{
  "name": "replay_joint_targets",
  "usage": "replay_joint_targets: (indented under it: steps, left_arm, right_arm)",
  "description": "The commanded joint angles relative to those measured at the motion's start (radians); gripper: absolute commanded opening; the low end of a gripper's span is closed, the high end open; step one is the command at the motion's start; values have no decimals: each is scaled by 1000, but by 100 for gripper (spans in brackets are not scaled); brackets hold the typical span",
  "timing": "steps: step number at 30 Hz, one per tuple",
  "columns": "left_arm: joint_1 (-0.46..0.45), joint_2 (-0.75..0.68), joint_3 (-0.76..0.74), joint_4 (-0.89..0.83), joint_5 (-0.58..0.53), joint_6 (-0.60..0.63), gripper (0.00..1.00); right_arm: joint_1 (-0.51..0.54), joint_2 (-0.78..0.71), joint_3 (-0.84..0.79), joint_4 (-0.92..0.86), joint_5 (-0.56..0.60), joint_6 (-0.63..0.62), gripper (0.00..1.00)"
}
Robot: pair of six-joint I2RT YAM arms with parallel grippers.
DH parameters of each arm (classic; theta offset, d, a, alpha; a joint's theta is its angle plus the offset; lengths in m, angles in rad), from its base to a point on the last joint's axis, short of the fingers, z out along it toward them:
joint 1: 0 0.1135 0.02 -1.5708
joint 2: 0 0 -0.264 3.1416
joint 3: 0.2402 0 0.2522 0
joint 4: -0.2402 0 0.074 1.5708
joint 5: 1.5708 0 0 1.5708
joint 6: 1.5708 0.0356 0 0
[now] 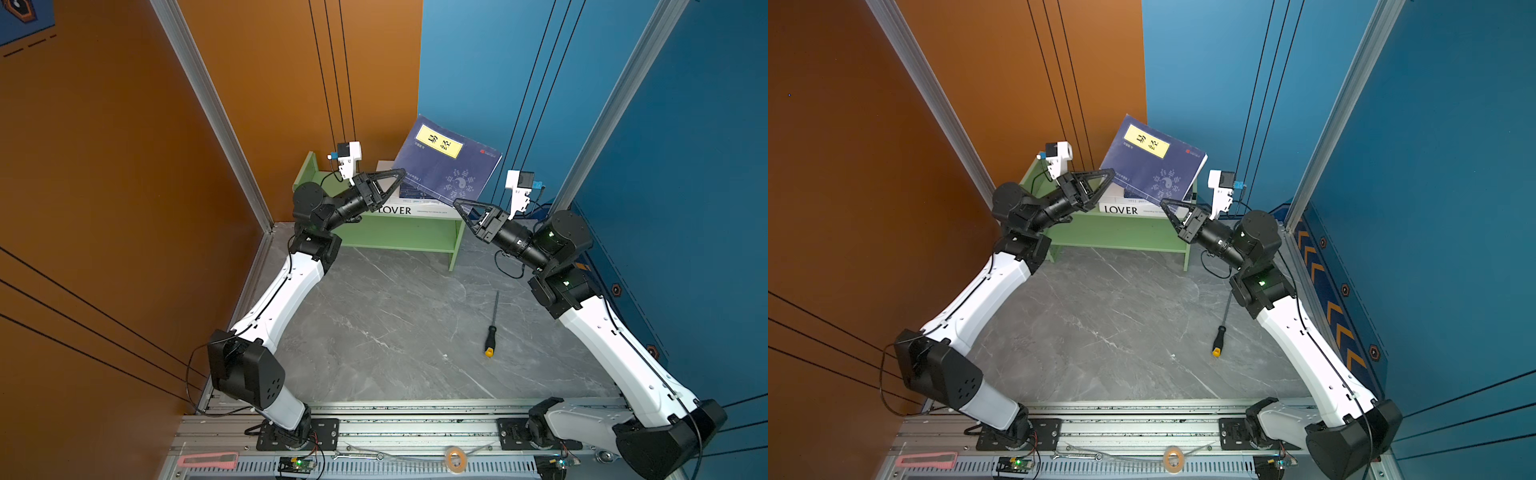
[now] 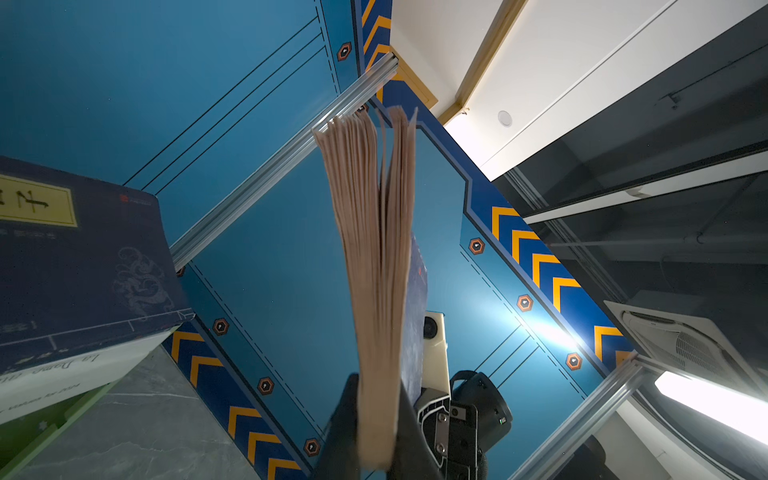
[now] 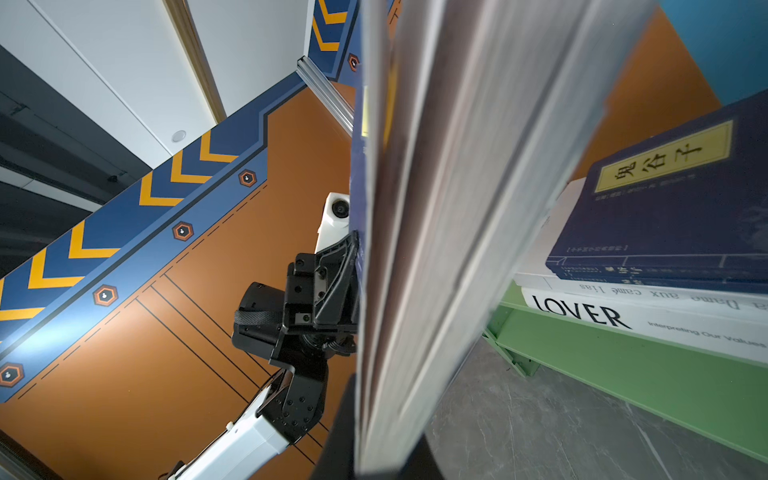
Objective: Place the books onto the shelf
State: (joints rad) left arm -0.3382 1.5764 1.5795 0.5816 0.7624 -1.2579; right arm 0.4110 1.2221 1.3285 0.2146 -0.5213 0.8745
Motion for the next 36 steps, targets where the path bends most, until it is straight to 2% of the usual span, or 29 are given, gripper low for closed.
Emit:
replay_joint_targets:
  steps: [1, 2, 5, 7, 10, 13, 16, 21, 36]
  left_arm:
    - [-32, -28, 51, -72, -48, 122, 2]
    - [-35, -27, 51, -82, -75, 133, 0]
    - [-36, -10, 62, -90, -165, 158, 0]
    - [-37, 13, 84, -91, -211, 155, 0]
    - [-47, 58, 130, -92, -267, 161, 0]
    - [-47, 102, 170, -114, -316, 152, 0]
    - [-47, 143, 201, -150, -357, 138, 0]
    - [-54, 176, 212, -202, -436, 133, 0]
    - [-107, 246, 223, -248, -552, 88, 0]
  right_arm:
    - [-23, 3, 49, 0, 89, 12, 34]
    - [-28, 2, 49, -13, 122, 11, 53]
    - [-35, -7, 51, -53, 245, -44, 61]
    - [-25, -24, 48, -110, 417, -109, 79]
    - [-20, -36, 41, -142, 654, -180, 84]
    - [-21, -21, 43, -140, 768, -222, 88]
    - [-23, 13, 56, -126, 807, -274, 91]
    - [-26, 90, 95, -97, 776, -358, 100]
    - [-41, 269, 209, -77, 754, -354, 100]
